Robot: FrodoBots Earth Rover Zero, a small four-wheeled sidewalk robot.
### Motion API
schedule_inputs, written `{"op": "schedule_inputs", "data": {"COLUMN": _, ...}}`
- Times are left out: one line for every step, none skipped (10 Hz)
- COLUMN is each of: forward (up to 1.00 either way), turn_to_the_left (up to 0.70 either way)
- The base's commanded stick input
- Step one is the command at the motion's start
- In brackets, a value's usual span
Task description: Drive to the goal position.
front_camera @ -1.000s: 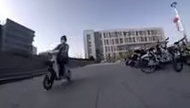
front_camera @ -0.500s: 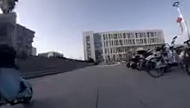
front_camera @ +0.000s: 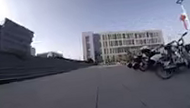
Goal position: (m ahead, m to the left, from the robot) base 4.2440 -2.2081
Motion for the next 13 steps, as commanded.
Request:
{"op": "schedule_inputs", "data": {"forward": 1.0, "turn_to_the_left": 0.01}}
{"op": "schedule_inputs", "data": {"forward": 1.0, "turn_to_the_left": 0.01}}
{"op": "schedule_inputs", "data": {"forward": 1.0, "turn_to_the_left": 0.01}}
{"op": "schedule_inputs", "data": {"forward": 1.0, "turn_to_the_left": 0.01}}
{"op": "schedule_inputs", "data": {"forward": 1.0, "turn_to_the_left": 0.01}}
{"op": "schedule_inputs", "data": {"forward": 1.0, "turn_to_the_left": 0.01}}
{"op": "schedule_inputs", "data": {"forward": 1.0, "turn_to_the_left": 0.01}}
{"op": "schedule_inputs", "data": {"forward": 1.0, "turn_to_the_left": 0.01}}
{"op": "schedule_inputs", "data": {"forward": 1.0, "turn_to_the_left": 0.01}}
{"op": "schedule_inputs", "data": {"forward": 1.0, "turn_to_the_left": 0.01}}
{"op": "schedule_inputs", "data": {"forward": 1.0, "turn_to_the_left": 0.01}}
{"op": "schedule_inputs", "data": {"forward": 1.0, "turn_to_the_left": 0.01}}
{"op": "schedule_inputs", "data": {"forward": 1.0, "turn_to_the_left": 0.01}}
